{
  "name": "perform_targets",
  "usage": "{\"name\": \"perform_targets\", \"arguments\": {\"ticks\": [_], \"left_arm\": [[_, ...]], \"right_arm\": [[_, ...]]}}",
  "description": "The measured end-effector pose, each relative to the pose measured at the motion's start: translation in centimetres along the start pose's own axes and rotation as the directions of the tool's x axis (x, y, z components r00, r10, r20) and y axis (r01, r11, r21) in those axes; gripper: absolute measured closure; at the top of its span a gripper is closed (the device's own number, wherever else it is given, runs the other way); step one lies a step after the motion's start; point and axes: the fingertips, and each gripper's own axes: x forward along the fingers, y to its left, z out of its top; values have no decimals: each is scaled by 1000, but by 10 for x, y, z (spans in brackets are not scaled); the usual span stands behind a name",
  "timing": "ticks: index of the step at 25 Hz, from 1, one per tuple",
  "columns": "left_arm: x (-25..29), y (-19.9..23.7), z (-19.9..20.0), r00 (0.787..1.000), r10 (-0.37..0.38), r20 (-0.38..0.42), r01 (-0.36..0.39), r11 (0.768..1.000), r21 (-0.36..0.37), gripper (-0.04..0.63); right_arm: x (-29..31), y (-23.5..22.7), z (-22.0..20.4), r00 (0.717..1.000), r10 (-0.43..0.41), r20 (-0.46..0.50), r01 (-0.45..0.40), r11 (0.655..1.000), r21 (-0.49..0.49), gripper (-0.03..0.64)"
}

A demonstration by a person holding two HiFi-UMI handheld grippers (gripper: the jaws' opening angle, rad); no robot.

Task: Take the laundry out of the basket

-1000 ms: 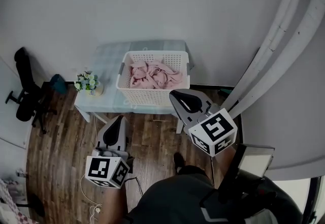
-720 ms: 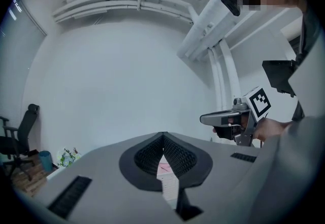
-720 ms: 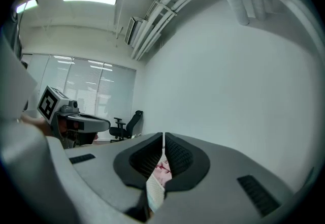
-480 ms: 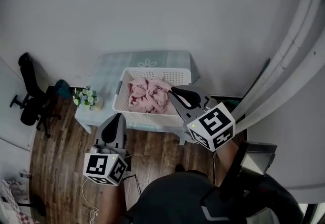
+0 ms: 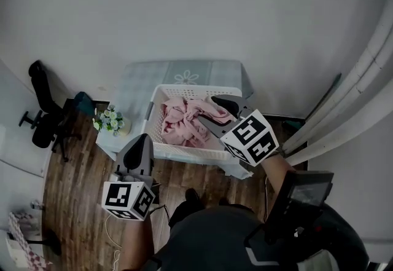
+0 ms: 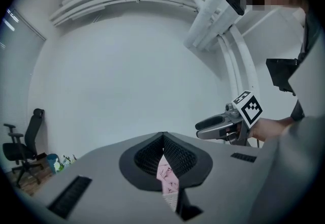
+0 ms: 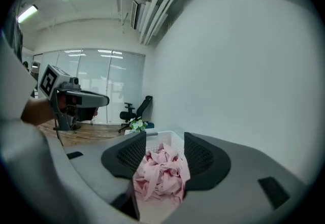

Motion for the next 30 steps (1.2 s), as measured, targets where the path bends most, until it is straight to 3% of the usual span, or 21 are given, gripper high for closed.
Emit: {"name": "perform_targets", "arguments": {"ticks": [8,14,24,30], "left_arm": [[40,54,-6,1000,-17,-15,17,1000,2,586],[65,90,-4,999,-39,-16,39,999,-4,586],[90,128,-19,998,-55,-38,54,998,-33,586],[89,149,-28,998,-43,-55,40,998,-44,586]], "right_arm": [[81,-12,-59,974,64,-216,-43,994,101,203],[132,-7,-118,913,135,-386,-48,973,226,108],[187,-17,-224,755,152,-638,-18,977,211,80],[212,5,-242,720,256,-645,-117,961,250,71]]}}
